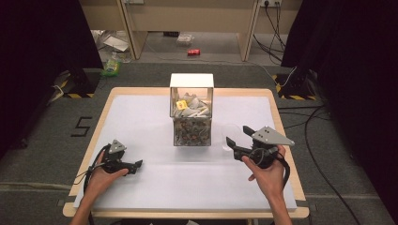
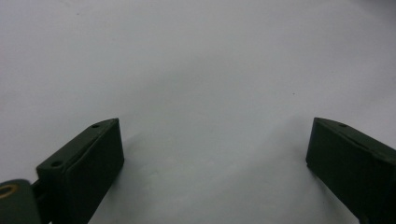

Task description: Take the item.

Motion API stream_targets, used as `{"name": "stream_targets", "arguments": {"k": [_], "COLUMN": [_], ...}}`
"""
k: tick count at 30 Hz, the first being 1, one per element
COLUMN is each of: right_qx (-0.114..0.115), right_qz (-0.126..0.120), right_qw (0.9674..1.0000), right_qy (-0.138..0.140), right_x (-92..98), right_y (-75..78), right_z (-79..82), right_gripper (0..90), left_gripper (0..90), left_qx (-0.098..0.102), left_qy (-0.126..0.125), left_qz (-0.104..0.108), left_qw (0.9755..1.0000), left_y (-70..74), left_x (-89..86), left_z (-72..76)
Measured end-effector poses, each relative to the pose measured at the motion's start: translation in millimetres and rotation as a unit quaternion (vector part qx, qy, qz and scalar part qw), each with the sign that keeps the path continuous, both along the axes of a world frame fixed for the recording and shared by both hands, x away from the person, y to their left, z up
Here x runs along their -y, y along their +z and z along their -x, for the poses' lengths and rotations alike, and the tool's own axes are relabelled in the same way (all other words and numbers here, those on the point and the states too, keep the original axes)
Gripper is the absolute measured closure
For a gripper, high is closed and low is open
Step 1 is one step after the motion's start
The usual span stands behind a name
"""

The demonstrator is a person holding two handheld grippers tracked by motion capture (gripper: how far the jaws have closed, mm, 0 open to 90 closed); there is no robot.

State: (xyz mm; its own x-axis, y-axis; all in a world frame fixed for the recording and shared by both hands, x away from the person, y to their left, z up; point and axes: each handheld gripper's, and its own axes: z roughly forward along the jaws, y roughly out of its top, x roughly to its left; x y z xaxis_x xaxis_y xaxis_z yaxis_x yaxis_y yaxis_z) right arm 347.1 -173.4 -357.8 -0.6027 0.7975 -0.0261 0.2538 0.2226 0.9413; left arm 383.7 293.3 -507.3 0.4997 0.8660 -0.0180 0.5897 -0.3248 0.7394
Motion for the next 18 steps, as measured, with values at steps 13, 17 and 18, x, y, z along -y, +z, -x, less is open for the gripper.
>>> {"name": "stream_targets", "arguments": {"k": [13,17,18], "right_qx": [0.023,0.023,0.025], "right_qz": [-0.008,-0.008,-0.006], "right_qw": [0.9995,0.9993,0.9992], "right_qy": [0.021,0.029,0.03], "right_x": [-20.8,-28.1,-29.1], "right_y": [22.5,27.4,28.5], "right_z": [-9.5,-14.4,-16.0], "right_gripper": [32.7,33.5,33.9], "left_gripper": [3.2,3.2,3.3], "left_qx": [0.0,0.0,0.0], "left_qy": [0.0,0.0,0.0], "left_qz": [0.0,0.0,0.0], "left_qw": [1.0,1.0,1.0], "left_y": [0.0,0.0,0.0], "left_x": [0.0,0.0,0.0], "left_z": [0.0,0.0,0.0]}}
